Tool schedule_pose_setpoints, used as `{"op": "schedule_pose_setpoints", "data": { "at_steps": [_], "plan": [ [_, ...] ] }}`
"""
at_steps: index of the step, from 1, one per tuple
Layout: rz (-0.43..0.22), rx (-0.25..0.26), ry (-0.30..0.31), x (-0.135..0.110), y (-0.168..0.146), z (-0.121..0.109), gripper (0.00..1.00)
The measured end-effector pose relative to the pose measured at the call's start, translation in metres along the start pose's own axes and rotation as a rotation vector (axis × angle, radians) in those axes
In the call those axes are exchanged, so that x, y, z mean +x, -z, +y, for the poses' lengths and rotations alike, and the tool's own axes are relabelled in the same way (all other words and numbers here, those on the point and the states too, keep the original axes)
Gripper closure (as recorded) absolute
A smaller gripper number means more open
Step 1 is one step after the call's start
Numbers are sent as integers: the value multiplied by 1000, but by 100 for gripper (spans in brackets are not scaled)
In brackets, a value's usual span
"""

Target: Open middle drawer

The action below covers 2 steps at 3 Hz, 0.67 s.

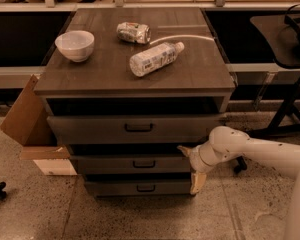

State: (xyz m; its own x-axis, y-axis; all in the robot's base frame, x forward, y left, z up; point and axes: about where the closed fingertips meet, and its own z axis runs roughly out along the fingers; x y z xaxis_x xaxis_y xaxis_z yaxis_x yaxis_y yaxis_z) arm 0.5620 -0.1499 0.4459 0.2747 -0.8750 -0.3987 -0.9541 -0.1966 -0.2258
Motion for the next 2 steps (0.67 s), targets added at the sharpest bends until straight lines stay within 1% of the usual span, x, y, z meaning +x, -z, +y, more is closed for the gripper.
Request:
{"op": "schedule_pose_setpoints", "data": {
  "at_steps": [1, 2],
  "plan": [
    [11, 19, -16, 7, -17, -9, 0],
    [24, 21, -25, 9, -36, -17, 0]
  ]
}}
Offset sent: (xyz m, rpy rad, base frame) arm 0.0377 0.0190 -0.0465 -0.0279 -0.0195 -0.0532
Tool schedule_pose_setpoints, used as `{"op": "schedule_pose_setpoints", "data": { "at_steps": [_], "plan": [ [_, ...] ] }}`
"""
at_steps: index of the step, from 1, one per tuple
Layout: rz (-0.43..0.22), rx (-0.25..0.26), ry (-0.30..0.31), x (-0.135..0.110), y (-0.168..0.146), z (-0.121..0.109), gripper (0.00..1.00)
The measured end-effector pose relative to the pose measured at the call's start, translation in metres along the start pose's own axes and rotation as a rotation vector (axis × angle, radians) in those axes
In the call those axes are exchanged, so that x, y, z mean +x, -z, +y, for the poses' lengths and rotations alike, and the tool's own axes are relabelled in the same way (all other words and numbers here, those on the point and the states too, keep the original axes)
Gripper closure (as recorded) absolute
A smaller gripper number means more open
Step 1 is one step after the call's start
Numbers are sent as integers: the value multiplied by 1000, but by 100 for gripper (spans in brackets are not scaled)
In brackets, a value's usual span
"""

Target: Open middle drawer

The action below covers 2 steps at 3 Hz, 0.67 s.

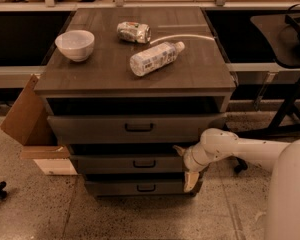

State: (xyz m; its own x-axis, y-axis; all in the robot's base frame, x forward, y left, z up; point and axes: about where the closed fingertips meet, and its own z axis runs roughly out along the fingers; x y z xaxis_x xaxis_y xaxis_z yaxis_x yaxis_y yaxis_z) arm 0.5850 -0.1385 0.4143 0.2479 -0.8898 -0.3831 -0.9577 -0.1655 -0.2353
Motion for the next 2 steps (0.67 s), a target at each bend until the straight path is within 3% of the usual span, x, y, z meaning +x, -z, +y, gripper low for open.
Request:
{"op": "schedule_pose_setpoints", "data": {
  "at_steps": [1, 2],
  "plan": [
    [8, 9, 10, -6, -8, 0, 25],
    [21, 23, 19, -12, 3, 18, 50]
  ]
}}
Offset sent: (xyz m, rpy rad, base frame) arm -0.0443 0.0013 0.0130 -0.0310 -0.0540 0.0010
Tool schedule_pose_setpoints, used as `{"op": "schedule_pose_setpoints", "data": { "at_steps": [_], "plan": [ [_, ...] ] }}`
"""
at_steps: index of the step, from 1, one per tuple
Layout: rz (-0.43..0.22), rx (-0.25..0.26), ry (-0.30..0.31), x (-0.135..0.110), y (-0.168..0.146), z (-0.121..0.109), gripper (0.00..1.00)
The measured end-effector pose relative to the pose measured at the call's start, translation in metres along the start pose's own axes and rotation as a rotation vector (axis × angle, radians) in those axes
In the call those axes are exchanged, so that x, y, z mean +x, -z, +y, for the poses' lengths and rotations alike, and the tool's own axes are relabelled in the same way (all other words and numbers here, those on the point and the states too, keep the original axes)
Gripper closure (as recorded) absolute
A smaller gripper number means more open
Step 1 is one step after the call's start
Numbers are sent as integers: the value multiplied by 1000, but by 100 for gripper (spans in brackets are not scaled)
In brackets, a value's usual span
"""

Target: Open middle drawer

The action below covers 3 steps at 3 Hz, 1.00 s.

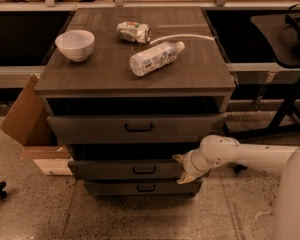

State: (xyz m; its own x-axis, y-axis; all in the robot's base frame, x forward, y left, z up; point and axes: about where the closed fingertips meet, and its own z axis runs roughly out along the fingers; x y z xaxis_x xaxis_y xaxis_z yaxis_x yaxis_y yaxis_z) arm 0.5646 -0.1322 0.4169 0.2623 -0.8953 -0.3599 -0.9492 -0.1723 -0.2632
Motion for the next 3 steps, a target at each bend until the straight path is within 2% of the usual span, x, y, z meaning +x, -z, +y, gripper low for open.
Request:
{"op": "schedule_pose_setpoints", "data": {
  "at_steps": [2, 3],
  "plan": [
    [-58, 21, 23, -29, 36, 59, 96],
    [-117, -3, 29, -47, 44, 91, 100]
  ]
}}
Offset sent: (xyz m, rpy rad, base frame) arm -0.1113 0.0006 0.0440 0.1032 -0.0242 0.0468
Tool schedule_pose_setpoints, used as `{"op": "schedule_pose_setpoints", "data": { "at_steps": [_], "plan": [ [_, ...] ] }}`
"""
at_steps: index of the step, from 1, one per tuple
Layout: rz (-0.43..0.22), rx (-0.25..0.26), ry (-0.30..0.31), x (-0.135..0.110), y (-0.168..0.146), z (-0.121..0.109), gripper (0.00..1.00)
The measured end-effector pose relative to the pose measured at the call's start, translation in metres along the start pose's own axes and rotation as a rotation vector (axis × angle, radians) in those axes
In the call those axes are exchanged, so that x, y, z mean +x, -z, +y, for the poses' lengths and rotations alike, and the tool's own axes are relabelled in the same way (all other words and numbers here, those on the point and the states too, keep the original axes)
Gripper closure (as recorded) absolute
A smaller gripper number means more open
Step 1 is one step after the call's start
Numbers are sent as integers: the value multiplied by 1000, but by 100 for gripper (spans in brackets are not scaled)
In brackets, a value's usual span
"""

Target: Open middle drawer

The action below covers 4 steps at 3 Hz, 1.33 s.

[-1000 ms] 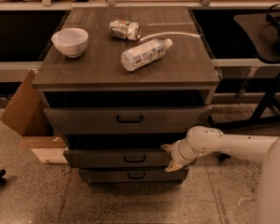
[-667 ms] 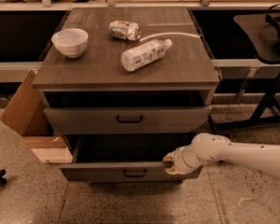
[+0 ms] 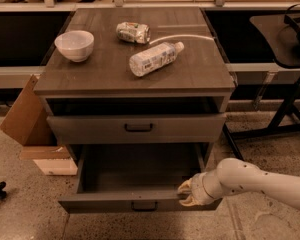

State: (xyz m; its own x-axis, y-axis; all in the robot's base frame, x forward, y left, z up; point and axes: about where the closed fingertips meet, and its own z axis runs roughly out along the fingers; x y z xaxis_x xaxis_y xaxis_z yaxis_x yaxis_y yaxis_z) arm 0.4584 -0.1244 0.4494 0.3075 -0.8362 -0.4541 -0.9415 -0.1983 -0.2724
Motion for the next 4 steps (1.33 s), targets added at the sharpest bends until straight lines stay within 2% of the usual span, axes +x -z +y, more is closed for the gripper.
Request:
{"op": "schedule_pose_setpoints", "data": {
  "at_steps": [1, 3, 4],
  "plan": [
    [-50, -22, 3, -14, 1, 21, 100],
    [-149, -78, 35, -34, -3, 37, 100],
    [-188, -95, 37, -39, -6, 31, 81]
  ]
}}
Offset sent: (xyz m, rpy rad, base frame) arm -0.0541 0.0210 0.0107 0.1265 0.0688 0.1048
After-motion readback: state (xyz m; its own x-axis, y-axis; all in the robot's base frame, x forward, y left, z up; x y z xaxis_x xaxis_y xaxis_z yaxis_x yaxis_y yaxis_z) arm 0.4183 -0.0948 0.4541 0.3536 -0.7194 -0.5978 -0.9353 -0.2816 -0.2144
